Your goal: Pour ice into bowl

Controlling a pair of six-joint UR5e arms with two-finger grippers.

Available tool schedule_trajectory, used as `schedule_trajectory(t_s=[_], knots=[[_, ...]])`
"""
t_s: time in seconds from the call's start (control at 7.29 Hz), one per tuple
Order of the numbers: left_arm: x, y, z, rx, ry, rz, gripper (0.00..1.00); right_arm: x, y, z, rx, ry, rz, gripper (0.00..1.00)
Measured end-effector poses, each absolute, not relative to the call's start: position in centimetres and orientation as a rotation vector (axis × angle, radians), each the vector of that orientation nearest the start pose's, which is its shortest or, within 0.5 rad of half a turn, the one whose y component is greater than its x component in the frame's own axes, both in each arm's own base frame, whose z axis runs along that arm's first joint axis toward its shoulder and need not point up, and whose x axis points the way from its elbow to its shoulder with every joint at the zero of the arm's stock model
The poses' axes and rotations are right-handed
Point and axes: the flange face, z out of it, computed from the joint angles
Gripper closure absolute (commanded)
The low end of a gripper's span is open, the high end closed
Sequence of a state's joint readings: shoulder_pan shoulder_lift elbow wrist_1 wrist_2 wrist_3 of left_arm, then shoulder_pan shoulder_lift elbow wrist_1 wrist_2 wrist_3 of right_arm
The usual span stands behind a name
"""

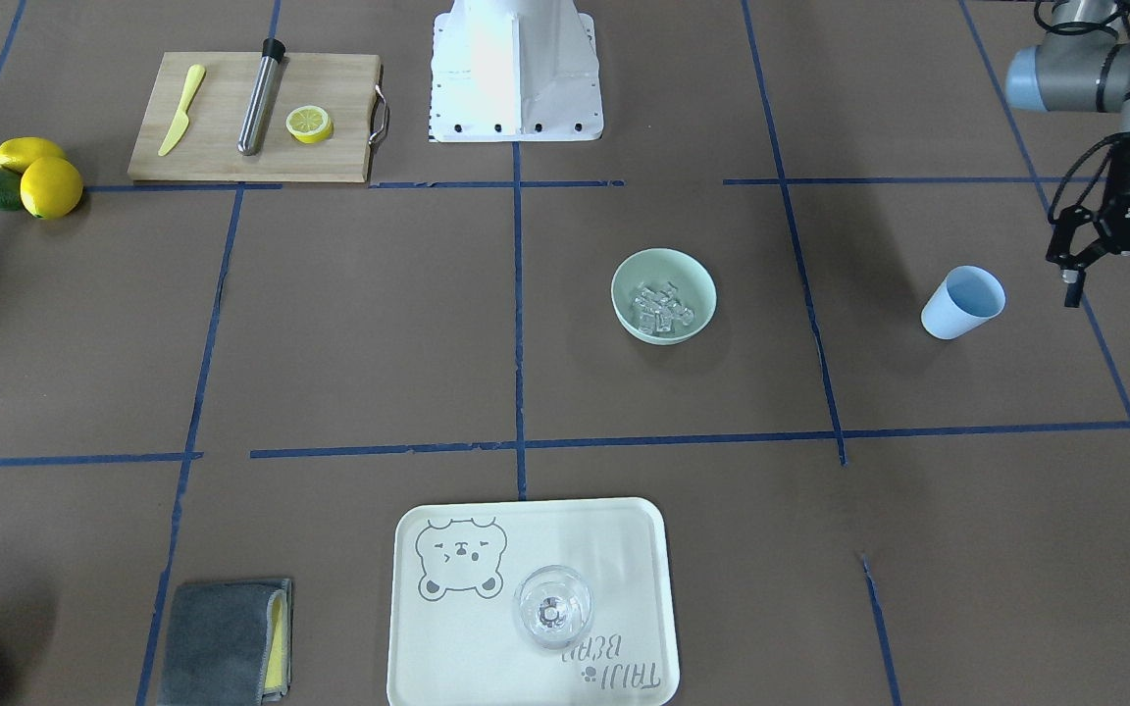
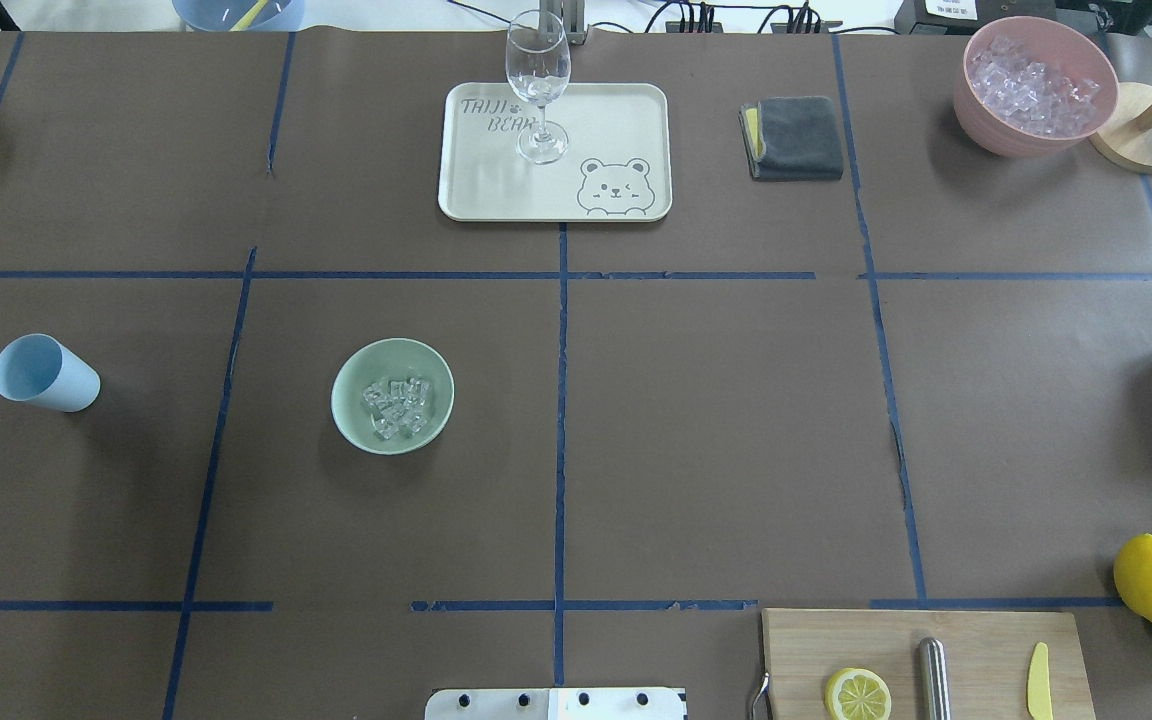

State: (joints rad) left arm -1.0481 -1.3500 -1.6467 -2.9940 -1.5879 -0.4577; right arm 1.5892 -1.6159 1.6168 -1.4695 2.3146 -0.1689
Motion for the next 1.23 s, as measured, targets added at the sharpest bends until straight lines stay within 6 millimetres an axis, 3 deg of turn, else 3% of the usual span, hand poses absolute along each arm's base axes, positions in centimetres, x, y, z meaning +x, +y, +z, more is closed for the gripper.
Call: schedule_trajectory(t_s=[0.27, 0.55, 0.82, 1.1, 1.23], knots=[[1.9, -45.8, 55.8, 0.975, 0.493, 0.203, 0.00, 7.5, -48.1, 63.3, 0.195, -0.732, -0.185, 0.00], [-3.8, -48.9, 55.5, 0.696, 0.474, 0.135, 0.00, 7.3, -48.3, 60.8, 0.228, -0.741, -0.170, 0.00], [-6.5, -50.1, 57.3, 0.423, 0.486, 0.063, 0.00, 7.0, -48.3, 58.0, 0.271, -0.775, -0.181, 0.00], [-7.4, -48.5, 59.8, 0.221, 0.640, 0.051, 0.00, 5.4, -48.1, 53.4, 0.319, -0.853, -0.205, 0.00], [-7.2, -47.8, 60.7, 0.143, 0.730, 0.033, 0.00, 3.5, -47.9, 50.8, 0.329, -0.887, -0.221, 0.00]])
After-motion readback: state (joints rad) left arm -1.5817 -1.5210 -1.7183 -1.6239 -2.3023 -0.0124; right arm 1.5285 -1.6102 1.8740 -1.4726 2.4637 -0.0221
